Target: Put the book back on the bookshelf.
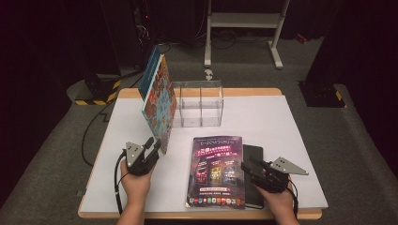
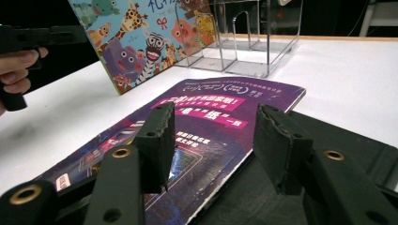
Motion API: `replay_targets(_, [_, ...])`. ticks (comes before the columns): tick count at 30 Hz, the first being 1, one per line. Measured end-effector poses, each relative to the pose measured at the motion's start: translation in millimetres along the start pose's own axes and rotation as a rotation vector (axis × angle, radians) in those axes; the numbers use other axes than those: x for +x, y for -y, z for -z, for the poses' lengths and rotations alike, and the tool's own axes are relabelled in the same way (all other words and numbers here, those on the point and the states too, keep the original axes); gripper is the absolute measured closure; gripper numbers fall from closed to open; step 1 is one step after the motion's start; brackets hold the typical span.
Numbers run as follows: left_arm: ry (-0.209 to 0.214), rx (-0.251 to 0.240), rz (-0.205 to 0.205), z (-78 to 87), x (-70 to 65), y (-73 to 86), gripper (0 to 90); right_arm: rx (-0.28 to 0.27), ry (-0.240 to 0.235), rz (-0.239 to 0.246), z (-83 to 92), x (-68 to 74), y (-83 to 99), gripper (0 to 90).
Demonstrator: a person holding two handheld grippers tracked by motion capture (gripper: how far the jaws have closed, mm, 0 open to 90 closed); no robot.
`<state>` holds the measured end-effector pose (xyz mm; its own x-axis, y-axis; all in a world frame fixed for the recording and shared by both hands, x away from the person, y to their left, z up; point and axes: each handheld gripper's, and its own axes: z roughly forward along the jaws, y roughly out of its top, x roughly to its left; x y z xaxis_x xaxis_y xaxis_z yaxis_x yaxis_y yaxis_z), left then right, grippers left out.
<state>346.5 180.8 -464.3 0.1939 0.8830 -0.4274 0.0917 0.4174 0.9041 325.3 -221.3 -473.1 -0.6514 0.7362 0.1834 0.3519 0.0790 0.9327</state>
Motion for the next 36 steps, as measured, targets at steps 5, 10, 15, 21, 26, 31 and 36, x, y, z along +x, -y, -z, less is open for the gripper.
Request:
replay_targets(5, [0.018, 0.036, 0.014, 6.2, 1.6, 1.8, 58.3, 0.002, 0.009, 0.007, 1.6, -3.0, -0.3, 46.9])
replay_targets(10, [0.014, 0.063, 0.001, 10.9, 5.5, 8.1, 57.6, 0.014, 0.029, 0.028, 2.3, -6.4, 0.1, 46.1])
replay_targets(15, [0.014, 0.095, -0.012, 10.3, 3.0, 13.0, 53.6, 0.026, 0.047, 0.049, 1.4, -7.9, 0.9, 45.7])
replay_targets(21, [0.006, 0.157, -0.034, 7.8, 0.5, 23.6, 51.8, 0.045, 0.051, 0.065, -1.0, -8.4, 1.8, 45.3])
replay_targets(26, [0.0, 0.204, -0.05, 4.8, -3.2, 32.4, 47.6, 0.055, 0.064, 0.083, -2.2, -8.5, 2.7, 44.9])
replay_targets(31, [0.004, 0.268, -0.058, 4.5, -6.3, 44.1, 44.2, 0.084, 0.073, 0.093, -5.0, -9.6, 4.4, 43.3])
replay_targets(36, [0.026, 0.308, -0.054, 2.0, -12.6, 53.6, 41.2, 0.108, 0.079, 0.093, -7.4, -11.1, 5.4, 42.8])
